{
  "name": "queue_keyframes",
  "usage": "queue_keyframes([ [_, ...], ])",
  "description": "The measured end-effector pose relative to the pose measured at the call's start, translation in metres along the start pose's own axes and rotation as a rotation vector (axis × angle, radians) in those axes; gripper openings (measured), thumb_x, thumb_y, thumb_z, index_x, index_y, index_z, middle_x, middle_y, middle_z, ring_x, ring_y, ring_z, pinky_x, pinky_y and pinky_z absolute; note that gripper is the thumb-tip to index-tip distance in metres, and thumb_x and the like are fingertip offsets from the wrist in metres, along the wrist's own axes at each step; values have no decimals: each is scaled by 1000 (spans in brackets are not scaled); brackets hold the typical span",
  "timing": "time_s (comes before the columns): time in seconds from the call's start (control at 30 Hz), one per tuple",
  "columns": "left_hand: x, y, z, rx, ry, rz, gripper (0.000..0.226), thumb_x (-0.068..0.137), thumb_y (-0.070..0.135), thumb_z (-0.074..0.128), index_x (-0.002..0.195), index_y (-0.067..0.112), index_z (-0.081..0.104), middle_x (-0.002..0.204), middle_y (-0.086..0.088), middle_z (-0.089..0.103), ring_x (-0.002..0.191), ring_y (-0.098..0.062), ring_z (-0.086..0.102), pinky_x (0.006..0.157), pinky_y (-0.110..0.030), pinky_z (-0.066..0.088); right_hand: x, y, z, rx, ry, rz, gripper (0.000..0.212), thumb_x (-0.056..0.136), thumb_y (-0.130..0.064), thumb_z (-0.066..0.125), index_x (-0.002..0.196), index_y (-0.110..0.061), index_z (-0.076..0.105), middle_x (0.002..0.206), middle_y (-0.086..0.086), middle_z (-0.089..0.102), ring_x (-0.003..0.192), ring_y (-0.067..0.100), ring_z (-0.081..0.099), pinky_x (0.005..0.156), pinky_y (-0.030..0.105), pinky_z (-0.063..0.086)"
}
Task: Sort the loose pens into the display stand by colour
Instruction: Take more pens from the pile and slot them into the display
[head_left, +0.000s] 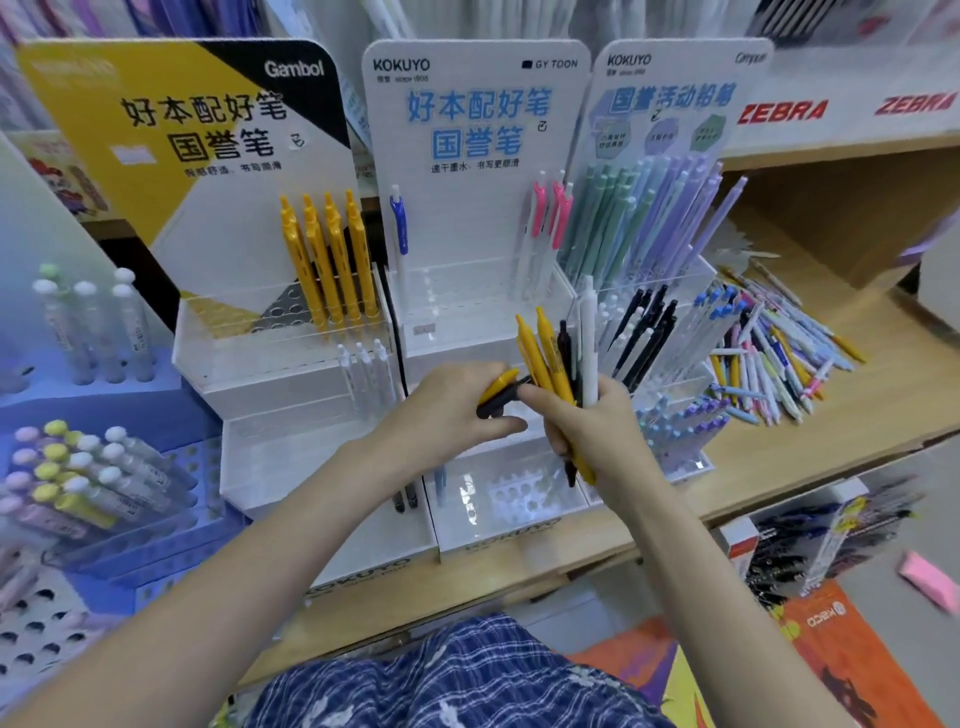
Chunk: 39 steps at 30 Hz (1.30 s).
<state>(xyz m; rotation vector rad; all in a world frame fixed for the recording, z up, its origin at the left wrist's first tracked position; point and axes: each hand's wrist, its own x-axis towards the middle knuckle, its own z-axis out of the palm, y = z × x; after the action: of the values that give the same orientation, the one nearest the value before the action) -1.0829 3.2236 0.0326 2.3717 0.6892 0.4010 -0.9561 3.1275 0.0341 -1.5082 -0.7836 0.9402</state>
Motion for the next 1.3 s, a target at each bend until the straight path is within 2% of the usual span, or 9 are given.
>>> queue_keyframes([
  [0.13, -7, -2, -4, -136, -14, -33, 24, 82, 29, 69, 71, 22, 49, 60, 11, 50, 57, -3, 50, 55, -14, 37, 11, -7, -5, 73, 43, 0, 16, 83, -11, 68, 77, 1, 60, 42, 2, 38, 37, 14, 33, 39, 23, 29],
  [0.23, -17, -12, -11, -270, 22, -158, 22, 83, 28, 68, 75, 12, 55, 59, 7, 56, 51, 1, 53, 52, -12, 39, 18, -14, -16, 41, 112, -30, 15, 83, -12, 69, 73, -3, 62, 40, -1, 40, 36, 12, 33, 39, 21, 30],
  [0.4, -23, -15, -13, -226, 40, -171, 27, 80, 31, 70, 69, 14, 52, 58, 5, 56, 52, 0, 55, 51, -12, 37, 10, -15, 7, -143, -155, 28, 15, 80, -16, 72, 71, -8, 63, 39, -4, 42, 36, 10, 34, 38, 19, 30],
  [0.57, -33, -17, -24, -387, 60, -215, 22, 87, 27, 62, 72, 12, 58, 56, 7, 58, 49, -3, 52, 49, -18, 40, 21, -17, 12, -57, -128, 61, 13, 81, -12, 71, 75, -3, 64, 45, 5, 37, 38, 14, 32, 39, 23, 27],
  [0.7, -58, -38, -38, -592, 153, -347, 23, 92, 23, 53, 76, 9, 61, 52, 12, 55, 49, -2, 41, 49, -13, 34, 26, -17, -5, -12, -49, 82, 12, 82, -12, 69, 77, -4, 62, 48, 4, 38, 39, 14, 32, 39, 23, 28],
  [0.83, -70, -53, -48, -744, 303, -475, 5, 87, 16, 61, 83, 16, 65, 56, 14, 56, 46, 1, 39, 49, -13, 32, 15, -17, 4, -260, -119, 119, 8, 81, -8, 70, 79, -4, 64, 41, -2, 42, 36, 12, 35, 37, 21, 31],
  [1.0, -76, -53, -63, -479, 133, -376, 10, 84, 14, 66, 76, 18, 67, 60, 9, 59, 49, 3, 44, 50, -9, 34, 2, -23, 52, -432, -260, 29, 11, 78, -10, 74, 77, -7, 64, 42, -9, 52, 34, 4, 41, 38, 18, 34],
  [1.13, -79, -59, -68, -416, 73, -327, 17, 83, 18, 68, 87, 2, 69, 71, -15, 60, 64, -13, 46, 64, -27, 37, -3, -18, 93, -588, -283, -40, 18, 72, -15, 79, 77, -4, 66, 55, 0, 55, 36, 0, 43, 42, 20, 37],
  [1.3, -93, -70, -69, -319, 41, -363, 20, 80, 27, 71, 67, 15, 62, 40, 15, 44, 43, -1, 39, 47, -16, 29, -18, -6, 114, -523, -210, -35, 12, 75, -10, 76, 73, -8, 64, 58, 5, 59, 35, 2, 46, 39, 15, 36],
])
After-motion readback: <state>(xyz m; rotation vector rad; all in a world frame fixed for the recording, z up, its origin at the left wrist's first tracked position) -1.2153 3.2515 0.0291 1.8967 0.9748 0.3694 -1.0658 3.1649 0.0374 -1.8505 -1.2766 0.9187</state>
